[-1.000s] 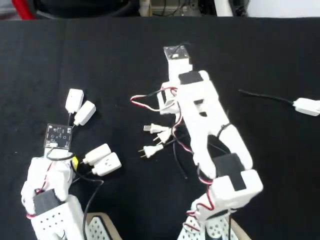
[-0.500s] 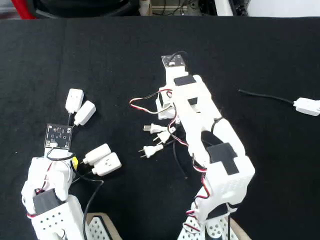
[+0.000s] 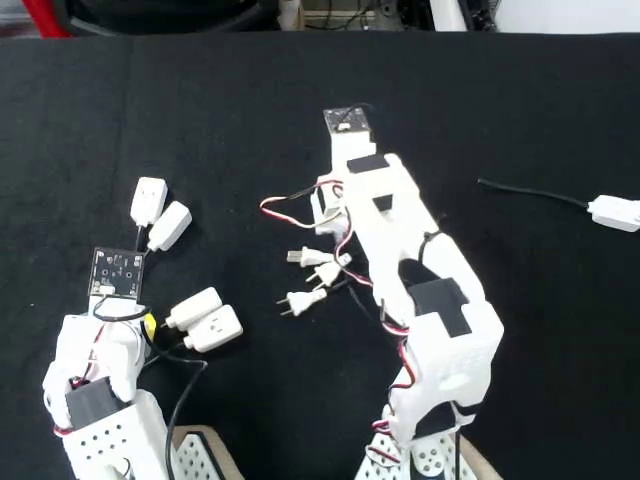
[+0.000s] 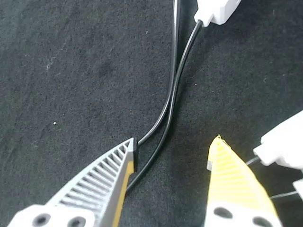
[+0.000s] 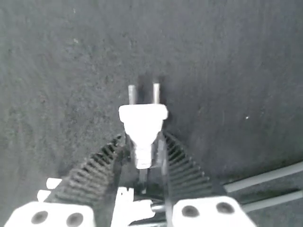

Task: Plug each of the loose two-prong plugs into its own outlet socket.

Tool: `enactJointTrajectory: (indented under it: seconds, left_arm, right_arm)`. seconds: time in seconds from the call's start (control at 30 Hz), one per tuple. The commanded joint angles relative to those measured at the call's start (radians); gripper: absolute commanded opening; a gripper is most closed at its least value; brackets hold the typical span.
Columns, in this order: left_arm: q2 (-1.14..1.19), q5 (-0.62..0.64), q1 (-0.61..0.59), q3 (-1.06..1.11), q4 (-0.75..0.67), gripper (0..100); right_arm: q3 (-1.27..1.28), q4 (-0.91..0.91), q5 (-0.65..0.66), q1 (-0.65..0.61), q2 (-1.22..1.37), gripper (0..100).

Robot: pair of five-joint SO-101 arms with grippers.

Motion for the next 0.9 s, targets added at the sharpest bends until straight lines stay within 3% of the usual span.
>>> enactJointTrajectory:
  seconds: [0.0,0.17,0.53,0.73,0.87]
  left_arm:
    - [-0.011,-0.005,0.013,0.019,0.002,25]
    - [-0.011,-0.005,0.013,0.019,0.002,25]
    - [-0.011,-0.005,0.013,0.019,0.002,25]
    - [-0.011,-0.005,0.013,0.019,0.0,25]
    - [-0.011,-0.005,0.013,0.019,0.0,25]
  right_arm:
    - [-0.004,-0.038,0.017,0.018,-0.001,5.1]
    - [-0.004,-0.055,0.018,0.046,-0.001,5.3]
    - [-0.058,-0.06,0.018,-0.049,0.094,5.4]
    - [-0.209,0.051,0.087,-0.077,0.219,15.6]
    - [-0.268,0.087,0.091,-0.084,0.262,15.5]
